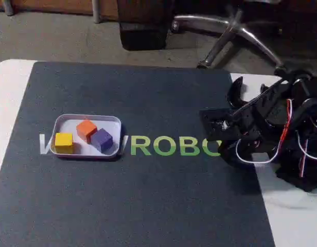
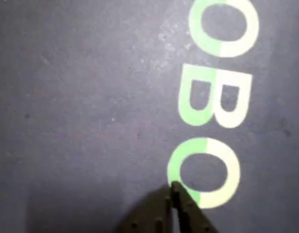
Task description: Move blocks one by one until all three blocks are in the tray.
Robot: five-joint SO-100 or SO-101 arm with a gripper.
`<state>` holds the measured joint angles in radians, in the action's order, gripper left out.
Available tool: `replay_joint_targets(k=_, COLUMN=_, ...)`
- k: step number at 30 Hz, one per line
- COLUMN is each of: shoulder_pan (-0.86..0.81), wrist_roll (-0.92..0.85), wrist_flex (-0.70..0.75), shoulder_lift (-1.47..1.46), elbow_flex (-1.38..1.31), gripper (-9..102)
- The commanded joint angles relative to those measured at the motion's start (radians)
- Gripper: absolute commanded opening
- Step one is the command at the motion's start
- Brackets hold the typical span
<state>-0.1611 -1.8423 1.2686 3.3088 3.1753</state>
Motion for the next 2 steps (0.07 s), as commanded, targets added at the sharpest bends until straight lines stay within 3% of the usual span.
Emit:
replay_joint_targets(k=1, shoulder_pan=-0.005, wrist_roll=0.002, wrist_flex=0.015, shoulder_lift=0.0, elbow_flex=-0.005, gripper=-7)
replay_joint_targets(k=2, shoulder_pan=-0.005, wrist_roll=0.002, wrist_flex=0.015, shoulder_lift=0.0, elbow_flex=-0.005, gripper=-7)
